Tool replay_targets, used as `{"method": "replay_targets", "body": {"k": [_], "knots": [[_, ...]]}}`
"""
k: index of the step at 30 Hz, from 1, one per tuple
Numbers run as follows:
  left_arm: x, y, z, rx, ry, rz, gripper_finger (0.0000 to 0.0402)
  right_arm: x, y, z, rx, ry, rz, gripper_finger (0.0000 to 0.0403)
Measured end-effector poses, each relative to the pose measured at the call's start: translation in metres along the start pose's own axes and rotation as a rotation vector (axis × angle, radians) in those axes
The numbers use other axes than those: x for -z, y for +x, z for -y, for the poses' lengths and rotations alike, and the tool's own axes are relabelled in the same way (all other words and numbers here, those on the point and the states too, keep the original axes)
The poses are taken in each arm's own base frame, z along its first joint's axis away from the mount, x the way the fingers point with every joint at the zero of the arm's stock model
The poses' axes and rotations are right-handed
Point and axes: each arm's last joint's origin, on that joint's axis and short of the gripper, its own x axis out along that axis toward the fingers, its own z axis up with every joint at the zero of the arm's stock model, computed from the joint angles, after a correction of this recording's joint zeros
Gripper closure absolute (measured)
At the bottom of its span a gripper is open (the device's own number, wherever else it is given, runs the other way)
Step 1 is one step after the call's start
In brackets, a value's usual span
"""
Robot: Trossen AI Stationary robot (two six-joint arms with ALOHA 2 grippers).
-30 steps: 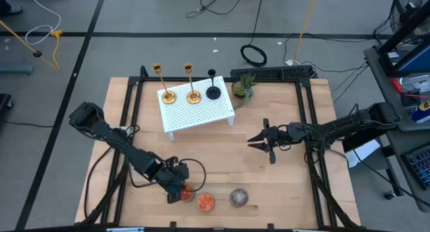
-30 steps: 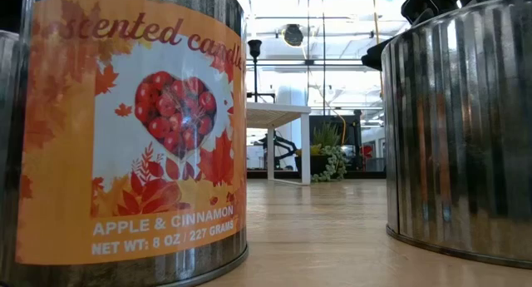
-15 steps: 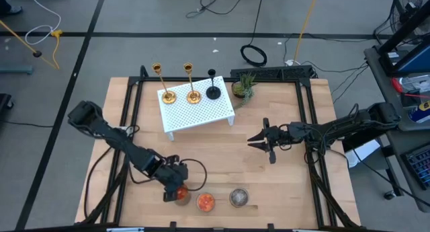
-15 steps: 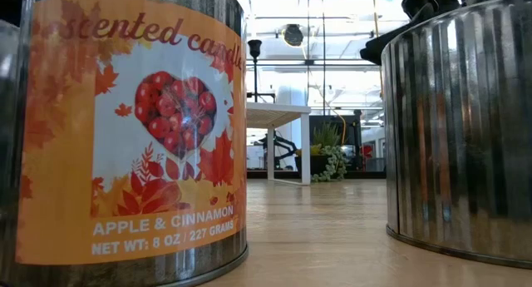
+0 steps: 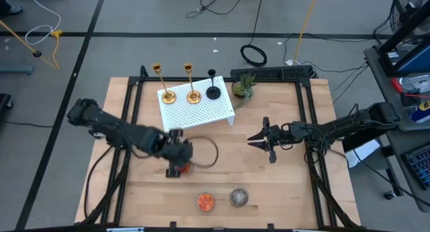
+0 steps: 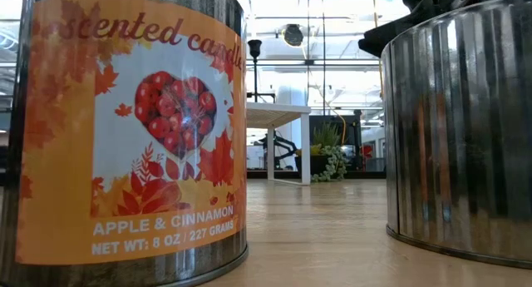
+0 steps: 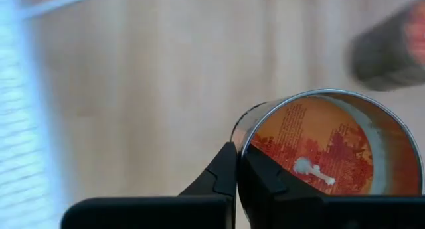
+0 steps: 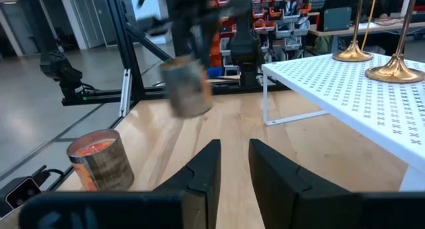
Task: Pick & Place candle stick holders
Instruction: Put the left orange scented candle on the shelf
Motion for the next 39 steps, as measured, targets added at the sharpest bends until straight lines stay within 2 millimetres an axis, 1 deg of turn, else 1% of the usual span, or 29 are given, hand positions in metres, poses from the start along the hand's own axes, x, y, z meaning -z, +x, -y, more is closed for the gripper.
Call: {"method": "replay_targets", "body": {"k": [5, 8, 10, 13, 16, 18, 21, 24, 30, 35, 39], "knots": [[-0.012, -0.039, -0.041, -0.136, -0.078, -0.062, 0.0397, 0.000, 0.000, 0.000, 0.000, 0.000, -0.002, 0.0330], [-0.013, -0.053, -0.066, -0.218, -0.095, -0.107, 0.0393, 0.000, 0.000, 0.000, 0.000, 0.000, -0.003, 0.0330], [-0.013, -0.059, -0.083, -0.252, -0.128, -0.132, 0.0394, 0.000, 0.000, 0.000, 0.001, 0.001, -0.004, 0.0330], [-0.012, -0.059, -0.108, -0.303, -0.207, -0.152, 0.0397, 0.001, 0.000, 0.000, 0.001, 0.009, -0.007, 0.0330], [-0.010, -0.058, -0.128, -0.346, -0.258, -0.166, 0.0392, 0.001, 0.000, 0.000, 0.001, 0.010, -0.010, 0.0330], [-0.009, -0.058, -0.137, -0.353, -0.264, -0.172, 0.0394, 0.001, 0.000, 0.000, 0.002, 0.010, -0.012, 0.0330], [-0.008, -0.057, -0.147, -0.361, -0.293, -0.182, 0.0397, 0.001, 0.000, 0.000, 0.002, 0.010, -0.014, 0.0330], [-0.006, -0.057, -0.151, -0.340, -0.321, -0.185, 0.0390, 0.002, 0.000, 0.000, 0.002, 0.010, -0.017, 0.0330], [-0.006, -0.057, -0.151, -0.317, -0.333, -0.186, 0.0397, 0.002, 0.000, 0.000, 0.002, 0.011, -0.017, 0.0330], [-0.006, -0.057, -0.151, -0.336, -0.373, -0.179, 0.0387, 0.002, 0.000, 0.000, 0.002, 0.011, -0.018, 0.0330], [-0.006, -0.057, -0.151, -0.334, -0.371, -0.179, 0.0396, 0.002, 0.000, 0.000, 0.002, 0.011, -0.018, 0.0330]]}}
